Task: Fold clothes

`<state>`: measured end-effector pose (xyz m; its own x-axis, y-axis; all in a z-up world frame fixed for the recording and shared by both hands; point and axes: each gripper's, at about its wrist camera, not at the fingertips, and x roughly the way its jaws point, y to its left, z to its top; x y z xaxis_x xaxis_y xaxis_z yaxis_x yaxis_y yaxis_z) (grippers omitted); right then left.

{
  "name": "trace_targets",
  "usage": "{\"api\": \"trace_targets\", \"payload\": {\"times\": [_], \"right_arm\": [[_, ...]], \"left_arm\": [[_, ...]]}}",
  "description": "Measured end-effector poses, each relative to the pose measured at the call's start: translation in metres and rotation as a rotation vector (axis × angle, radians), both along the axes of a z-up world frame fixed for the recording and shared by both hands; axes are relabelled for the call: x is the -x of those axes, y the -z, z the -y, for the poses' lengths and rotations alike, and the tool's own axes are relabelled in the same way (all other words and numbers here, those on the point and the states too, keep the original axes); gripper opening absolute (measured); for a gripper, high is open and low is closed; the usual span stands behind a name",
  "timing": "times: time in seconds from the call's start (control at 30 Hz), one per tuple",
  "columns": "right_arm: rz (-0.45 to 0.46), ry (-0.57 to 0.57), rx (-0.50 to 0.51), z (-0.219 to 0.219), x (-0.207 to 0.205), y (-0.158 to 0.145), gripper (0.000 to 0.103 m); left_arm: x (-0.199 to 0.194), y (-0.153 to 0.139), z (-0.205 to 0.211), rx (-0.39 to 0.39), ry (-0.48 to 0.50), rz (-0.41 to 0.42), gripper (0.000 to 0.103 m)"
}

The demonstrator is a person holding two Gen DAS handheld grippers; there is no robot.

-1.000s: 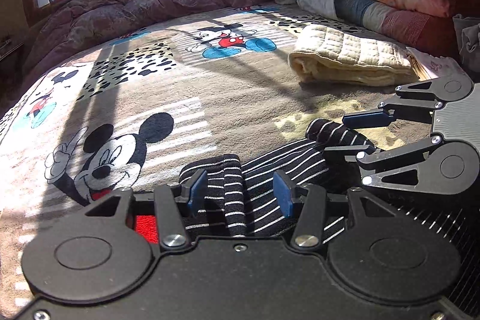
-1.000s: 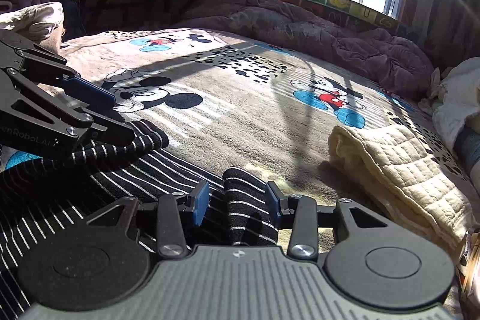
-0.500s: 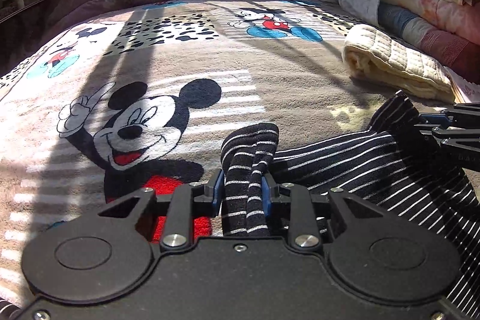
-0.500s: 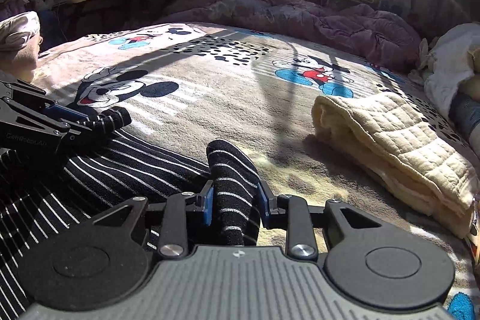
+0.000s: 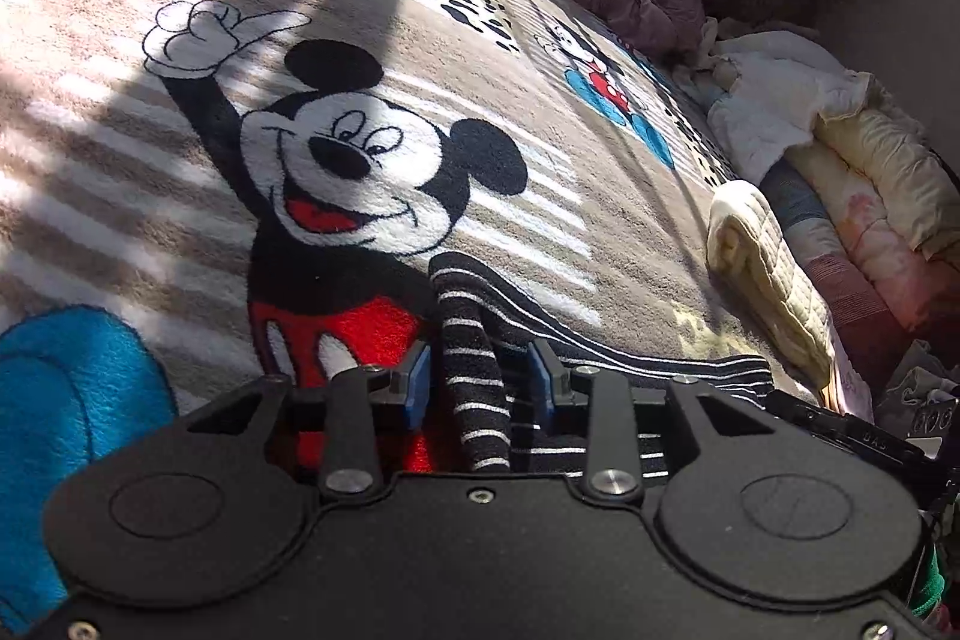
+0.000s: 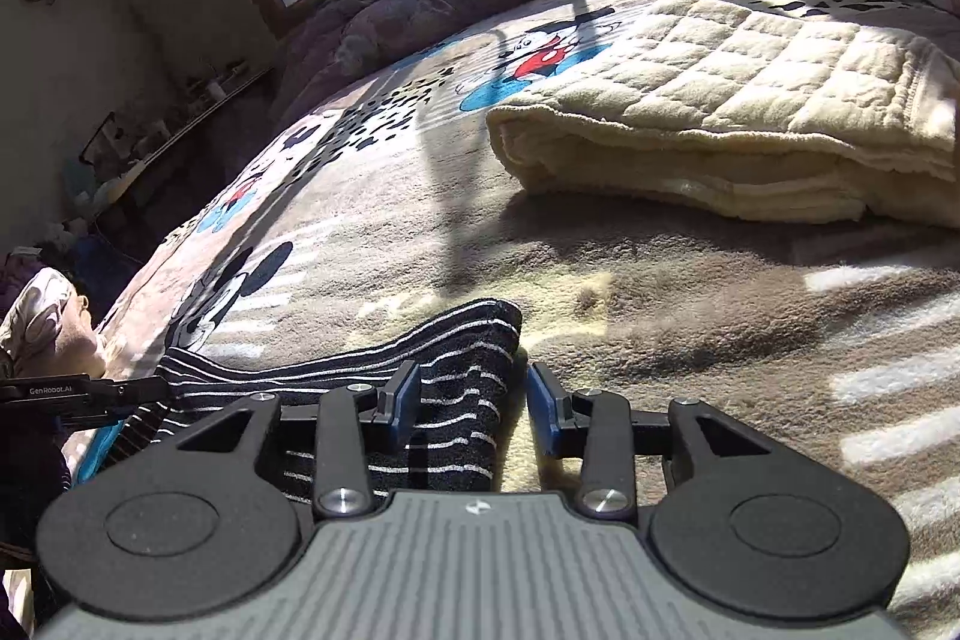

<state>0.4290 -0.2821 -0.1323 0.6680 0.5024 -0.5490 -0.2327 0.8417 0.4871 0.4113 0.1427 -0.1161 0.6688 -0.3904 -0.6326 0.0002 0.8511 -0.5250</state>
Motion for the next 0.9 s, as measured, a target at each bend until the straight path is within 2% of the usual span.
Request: {"api": "trace_targets", "payload": {"times": [0.17,0.33,0.47,0.5,0.53,0.57,0.6,0.67,0.73,0.8,0.9], "right_arm": [[-0.04,-0.004,-0.071,0.008,-0.006,0.003,0.049],[-0.073,-0.025,-0.098,0.012,-0.019,0.002,0.056],[-0.084,-0.036,-0.112,0.011,-0.029,0.006,0.057],[-0.082,-0.035,-0.113,0.011,-0.029,0.007,0.051],[-0.078,-0.04,-0.114,0.011,-0.029,0.008,0.034],[-0.075,-0.052,-0.12,0.011,-0.028,0.009,0.023],[-0.073,-0.066,-0.127,0.01,-0.028,0.01,0.011],[-0.019,-0.066,-0.146,0.014,-0.021,0.005,0.01],[0.061,-0.06,-0.204,0.024,-0.013,-0.005,0.009],[0.121,-0.05,-0.249,0.034,-0.007,-0.011,0.009],[0.16,-0.041,-0.268,0.042,-0.004,-0.011,0.009]], "left_arm": [[-0.011,0.002,-0.004,0.033,0.012,-0.01,0.032],[-0.021,0.004,-0.005,0.054,0.026,-0.019,0.032],[-0.021,0.007,-0.008,0.106,0.038,0.001,0.032],[-0.02,0.007,-0.009,0.124,0.041,0.012,0.032],[-0.02,0.008,-0.011,0.143,0.045,0.023,0.032],[-0.019,0.008,-0.012,0.161,0.049,0.035,0.024],[-0.018,0.008,-0.014,0.181,0.053,0.048,0.004],[-0.011,0.002,-0.022,0.258,0.071,0.129,0.004],[-0.007,-0.003,-0.028,0.285,0.065,0.17,0.004],[-0.008,-0.002,-0.029,0.295,0.056,0.174,0.004],[-0.008,-0.001,-0.032,0.31,0.042,0.181,0.004]]}}
